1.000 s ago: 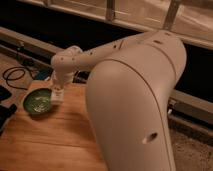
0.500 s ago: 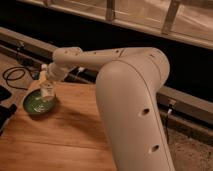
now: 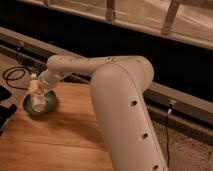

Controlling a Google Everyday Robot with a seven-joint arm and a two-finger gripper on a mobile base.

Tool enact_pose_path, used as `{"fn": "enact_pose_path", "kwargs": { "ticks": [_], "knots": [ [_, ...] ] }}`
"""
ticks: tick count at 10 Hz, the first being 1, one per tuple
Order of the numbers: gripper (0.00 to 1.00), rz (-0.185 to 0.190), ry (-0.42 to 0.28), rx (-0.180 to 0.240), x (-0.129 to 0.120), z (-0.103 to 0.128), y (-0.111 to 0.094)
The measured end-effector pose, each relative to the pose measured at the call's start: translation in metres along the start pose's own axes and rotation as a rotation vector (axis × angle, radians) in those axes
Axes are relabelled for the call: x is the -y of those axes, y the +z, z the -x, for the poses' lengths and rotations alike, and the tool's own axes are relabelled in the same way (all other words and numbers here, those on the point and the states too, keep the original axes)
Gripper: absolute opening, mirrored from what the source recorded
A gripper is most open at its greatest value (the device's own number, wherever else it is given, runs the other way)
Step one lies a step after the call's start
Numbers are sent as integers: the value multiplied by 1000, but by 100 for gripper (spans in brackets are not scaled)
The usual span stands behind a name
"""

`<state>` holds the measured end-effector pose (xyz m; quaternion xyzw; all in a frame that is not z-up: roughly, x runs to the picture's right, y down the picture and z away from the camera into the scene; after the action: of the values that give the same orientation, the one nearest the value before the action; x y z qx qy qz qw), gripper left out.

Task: Place the bottle in the ceramic bowl

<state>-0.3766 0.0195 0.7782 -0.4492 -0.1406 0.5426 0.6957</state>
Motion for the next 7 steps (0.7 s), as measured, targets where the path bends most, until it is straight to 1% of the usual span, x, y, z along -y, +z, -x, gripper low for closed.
{"fn": "enact_pose_path", "kwargs": {
  "ticks": [1, 2, 3, 6, 7],
  "knots": [
    [0, 4, -7, -10, -8, 0, 7],
    [0, 7, -6, -14, -11, -1, 10],
    [0, 1, -2, -10, -6, 0, 7],
    [0, 4, -1, -12, -9, -1, 9],
    [0, 0, 7, -9, -7, -2, 8]
  ]
}}
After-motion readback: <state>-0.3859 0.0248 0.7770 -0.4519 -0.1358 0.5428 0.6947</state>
